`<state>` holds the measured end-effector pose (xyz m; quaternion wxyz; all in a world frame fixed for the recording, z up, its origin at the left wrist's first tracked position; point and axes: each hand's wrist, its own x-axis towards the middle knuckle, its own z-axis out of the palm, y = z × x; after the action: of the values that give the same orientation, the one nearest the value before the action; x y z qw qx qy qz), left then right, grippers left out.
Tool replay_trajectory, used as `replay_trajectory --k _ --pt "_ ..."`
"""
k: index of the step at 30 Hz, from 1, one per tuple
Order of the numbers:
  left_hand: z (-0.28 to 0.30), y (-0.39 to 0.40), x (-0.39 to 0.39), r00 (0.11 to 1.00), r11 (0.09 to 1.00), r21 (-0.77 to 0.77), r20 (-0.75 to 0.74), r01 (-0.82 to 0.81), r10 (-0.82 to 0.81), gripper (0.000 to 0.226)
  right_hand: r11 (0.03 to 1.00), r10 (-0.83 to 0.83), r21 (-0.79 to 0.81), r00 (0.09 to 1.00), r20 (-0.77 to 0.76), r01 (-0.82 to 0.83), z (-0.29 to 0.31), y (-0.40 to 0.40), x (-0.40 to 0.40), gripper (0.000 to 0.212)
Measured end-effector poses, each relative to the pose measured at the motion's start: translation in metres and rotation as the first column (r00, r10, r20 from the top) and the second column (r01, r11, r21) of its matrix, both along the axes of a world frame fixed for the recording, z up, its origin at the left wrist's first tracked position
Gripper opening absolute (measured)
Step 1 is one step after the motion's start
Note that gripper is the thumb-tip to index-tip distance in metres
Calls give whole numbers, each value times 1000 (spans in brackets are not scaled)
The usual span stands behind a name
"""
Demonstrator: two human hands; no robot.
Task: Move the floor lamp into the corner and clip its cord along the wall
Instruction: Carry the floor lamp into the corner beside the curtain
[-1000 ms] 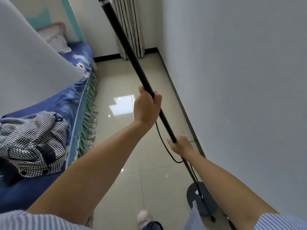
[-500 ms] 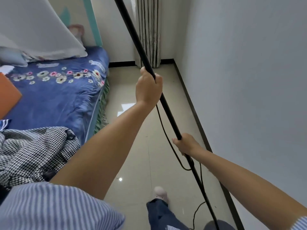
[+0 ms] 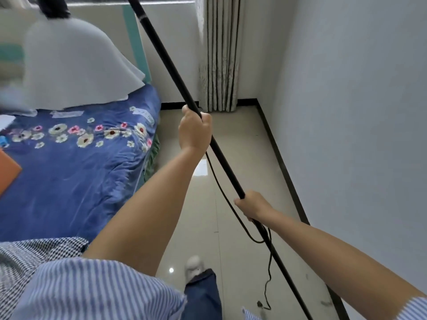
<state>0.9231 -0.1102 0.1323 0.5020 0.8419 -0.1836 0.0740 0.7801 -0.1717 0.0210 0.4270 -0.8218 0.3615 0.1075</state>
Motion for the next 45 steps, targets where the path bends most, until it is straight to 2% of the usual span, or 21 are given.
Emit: replay_trajectory --k 10,17,22,27,31,38,45 --pt "-5 -98 240 998 998 -40 -47 49 -51 29 996 -73 -48 995 -61 70 -3 -94 239 13" --pt "-6 -183 374 989 992 -52 -81 119 -123 25 993 -100 -68 989 -105 93 -2 -170 374 11" --pt "-6 -255 473 985 985 -77 -68 155 -161 27 993 -119 -9 989 -84 118 -1 -237 471 10" --pt "4 -332 568 985 986 -40 -62 162 -164 25 988 -147 31 988 -54 148 7 -312 567 13" --pt "3 -379 638 982 984 -46 -69 174 -177 27 990 -141 2 988 -61 142 9 -359 636 21" --pt "-3 -465 768 971 974 -73 -93 214 -221 27 985 -159 -82 983 -93 152 7 -448 768 19" --pt "9 -557 896 955 958 -79 -89 277 -283 40 966 -205 -186 972 -118 182 21 -542 895 23"
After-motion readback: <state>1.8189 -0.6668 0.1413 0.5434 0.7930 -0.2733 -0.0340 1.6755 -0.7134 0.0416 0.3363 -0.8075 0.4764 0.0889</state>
